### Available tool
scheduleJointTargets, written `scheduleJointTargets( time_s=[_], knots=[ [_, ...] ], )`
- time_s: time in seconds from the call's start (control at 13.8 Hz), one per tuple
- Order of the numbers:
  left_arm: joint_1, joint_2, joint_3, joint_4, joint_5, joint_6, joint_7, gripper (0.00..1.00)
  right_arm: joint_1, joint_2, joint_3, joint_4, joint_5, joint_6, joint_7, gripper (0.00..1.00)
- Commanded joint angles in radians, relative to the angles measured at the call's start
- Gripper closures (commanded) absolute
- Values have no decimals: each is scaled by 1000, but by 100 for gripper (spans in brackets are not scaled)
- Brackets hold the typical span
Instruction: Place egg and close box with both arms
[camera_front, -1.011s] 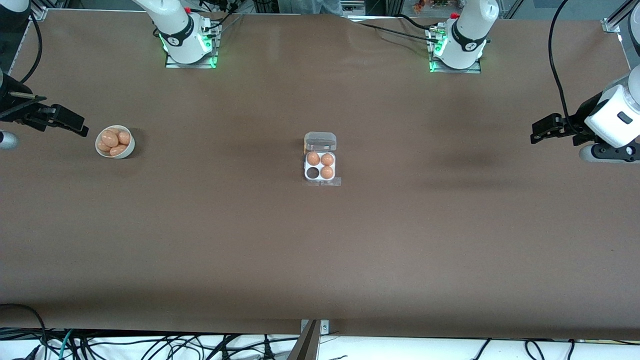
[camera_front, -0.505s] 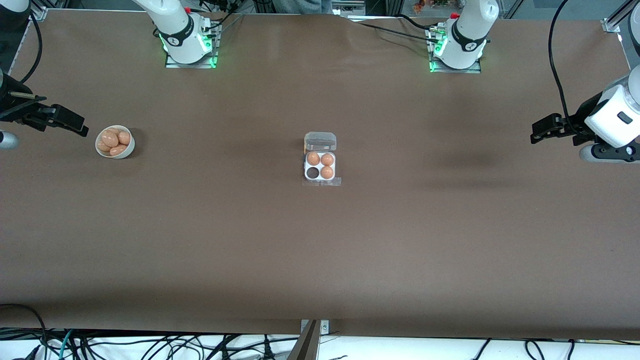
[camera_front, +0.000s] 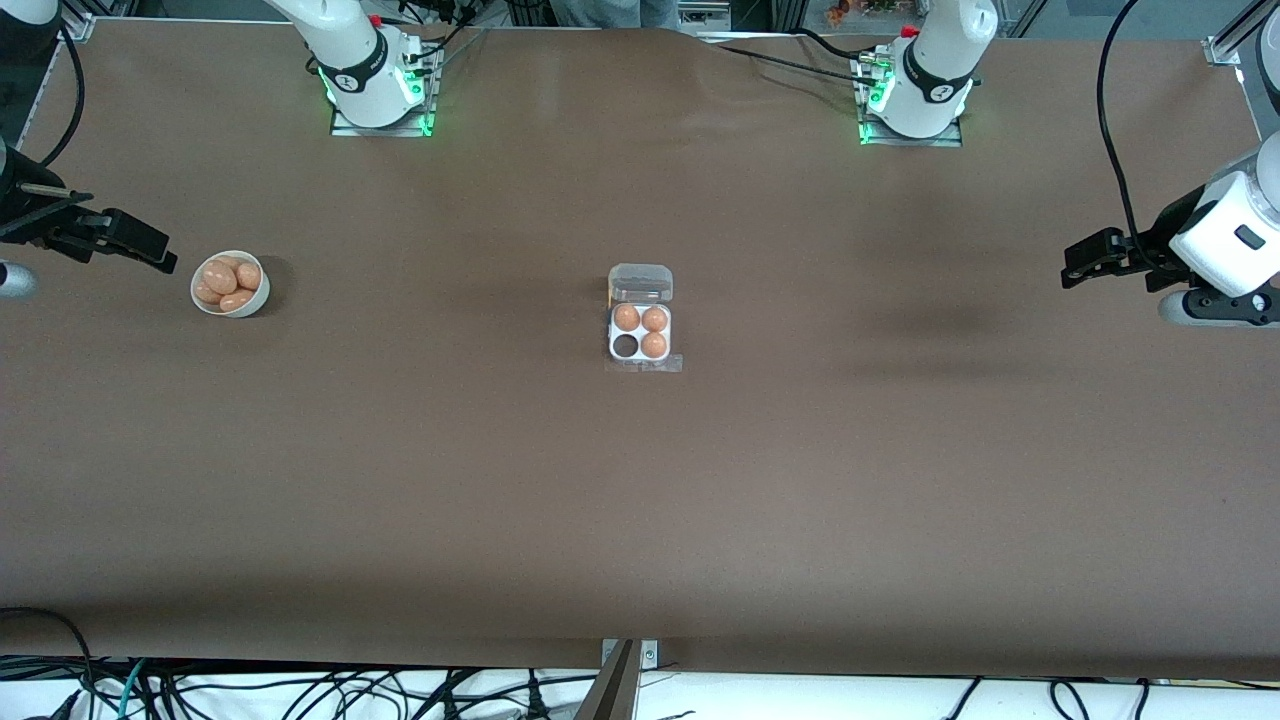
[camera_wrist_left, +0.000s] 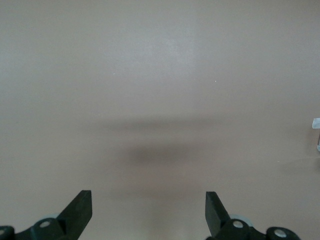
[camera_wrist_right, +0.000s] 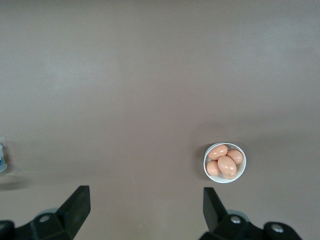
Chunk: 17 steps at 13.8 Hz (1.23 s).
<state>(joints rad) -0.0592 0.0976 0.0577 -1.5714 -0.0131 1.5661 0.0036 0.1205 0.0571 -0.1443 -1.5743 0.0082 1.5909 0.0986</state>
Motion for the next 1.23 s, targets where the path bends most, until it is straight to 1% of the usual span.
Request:
scheduleJointTargets(
  time_s=[0.0,0.65,0.87,1.01,1.16],
  knots=[
    [2,1,-1,13,19,-6,3,0,-2,-16,5,-13,3,0,0,0],
    [1,1,-7,13,16,-6,3,0,-2,-16,3,-13,4,1,-5,0],
    [1,-1,-6,13,15,-6,3,0,-2,0,2,-15,1,-2,-14,0],
    [1,1,-7,22,15,-6,4,0,1,36,5,-16,-5,-9,-37,0],
    [2,1,-6,22,16,-6,6,0,-8,99,0,-21,-7,-31,-89,0]
  ],
)
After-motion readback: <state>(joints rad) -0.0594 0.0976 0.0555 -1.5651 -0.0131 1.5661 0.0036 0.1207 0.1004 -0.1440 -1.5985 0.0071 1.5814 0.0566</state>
